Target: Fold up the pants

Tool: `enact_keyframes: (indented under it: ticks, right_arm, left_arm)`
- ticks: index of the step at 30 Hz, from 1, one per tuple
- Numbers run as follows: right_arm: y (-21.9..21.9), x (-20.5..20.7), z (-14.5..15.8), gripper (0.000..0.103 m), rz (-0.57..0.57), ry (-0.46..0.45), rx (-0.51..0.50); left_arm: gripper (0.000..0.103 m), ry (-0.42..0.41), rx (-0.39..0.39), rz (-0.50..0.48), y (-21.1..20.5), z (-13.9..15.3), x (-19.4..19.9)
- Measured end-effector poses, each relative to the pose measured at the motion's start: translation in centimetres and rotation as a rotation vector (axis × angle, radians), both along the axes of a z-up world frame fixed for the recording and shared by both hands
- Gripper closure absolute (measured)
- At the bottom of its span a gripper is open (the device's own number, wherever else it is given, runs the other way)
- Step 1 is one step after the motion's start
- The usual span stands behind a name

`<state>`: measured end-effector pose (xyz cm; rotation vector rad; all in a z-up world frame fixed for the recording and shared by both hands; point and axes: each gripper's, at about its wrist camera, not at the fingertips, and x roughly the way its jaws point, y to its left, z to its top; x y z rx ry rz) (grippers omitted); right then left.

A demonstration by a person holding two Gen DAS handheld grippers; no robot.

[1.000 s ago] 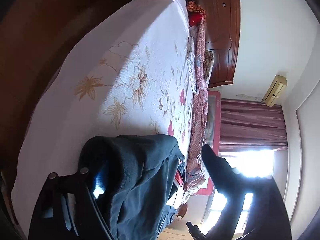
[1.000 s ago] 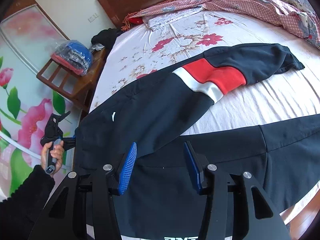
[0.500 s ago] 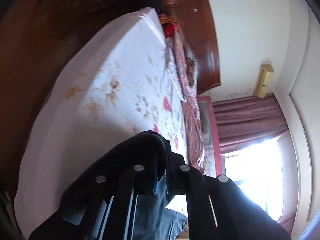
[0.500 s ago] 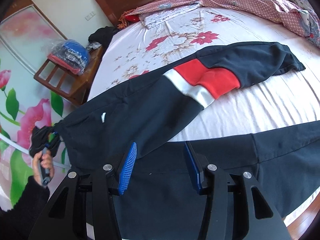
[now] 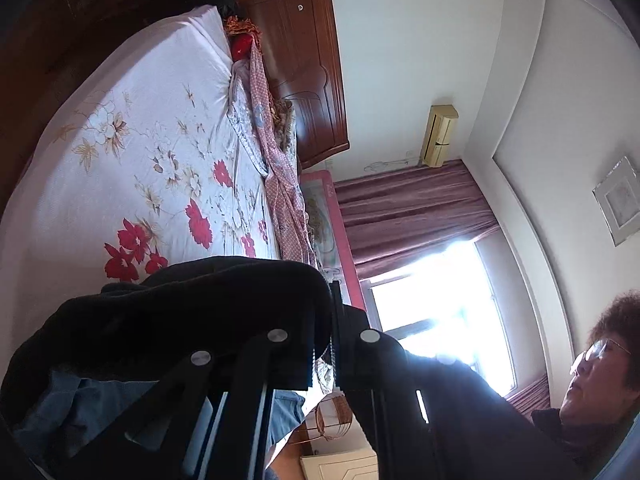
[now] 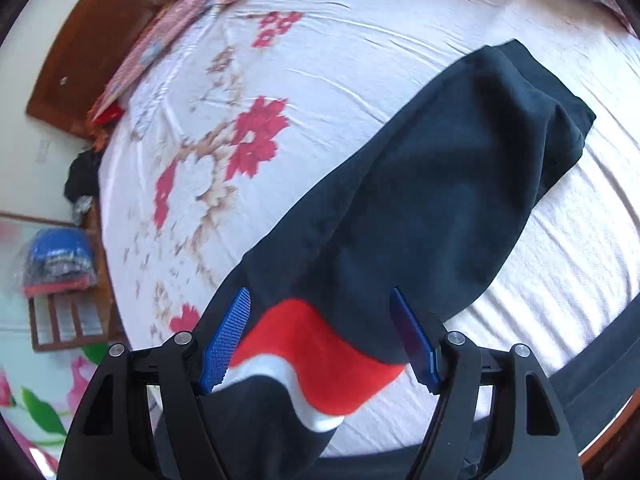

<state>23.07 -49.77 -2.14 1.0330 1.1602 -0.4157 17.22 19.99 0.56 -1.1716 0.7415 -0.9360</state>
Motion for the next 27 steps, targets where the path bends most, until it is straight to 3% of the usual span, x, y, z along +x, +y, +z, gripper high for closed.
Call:
enact_keyframes:
  ticks: [2,4,7,9,10,11,12,16,20,24,27]
  right_arm:
    - [-1.0,1.0,-1.5,0.031,-0.041,-0.008,0.060]
    - [-1.9,1.8,-2.0,0.031,-0.091,-0.016,0.048]
    - [-2.1,3.8,-2.8,0.032,-0.054,0.025,0.018]
    - [-2.0,4.7,-3.6,0.065,-0.024,0.065,0.038]
    - [-1.9,4.9,-3.6,0.073,-0.018,0.070,0.023]
    - [-1.7,5.3,-3.5,0.090,0.011,0.058,0.015]
    - [-1.4,5.4,-3.4,0.093,0.027,0.061,0.001]
    - [-1.3,4.7,-1.0,0.095,0.036,-0.040,0.001]
    - [-1.5,1.7,3.7,0.095,0.051,-0.220,0.013]
    - [-1.3,-5.0,7.6,0.095,0.079,-0.398,-0.010]
    - [-0.4,-11.6,8.2,0.095,0.095,-0.469,-0.027]
  left_arm:
    - [0.098,-0.002,0.003,-0.003,0.1,-0.1,-0.3]
    - [0.098,-0.003,0.015,-0.006,0.4,-0.2,-0.7]
    - [0.098,-0.012,0.041,-0.013,0.5,-0.1,-1.3]
    - [0.098,-0.017,0.047,-0.021,0.5,-0.1,-1.6]
    - [0.098,-0.016,0.055,-0.022,0.6,-0.1,-1.7]
    - [0.098,-0.015,0.060,-0.023,0.6,-0.1,-1.7]
    - [0.098,-0.015,0.064,-0.024,0.6,-0.1,-1.7]
    - [0.098,0.002,0.082,0.030,1.8,-0.6,-1.3]
    - [0.097,0.006,0.109,0.112,3.3,-1.0,-0.7]
    - [0.097,-0.036,0.160,0.169,4.7,-0.8,-0.9]
    - [0.097,-0.033,0.190,0.170,5.4,-1.6,-1.5]
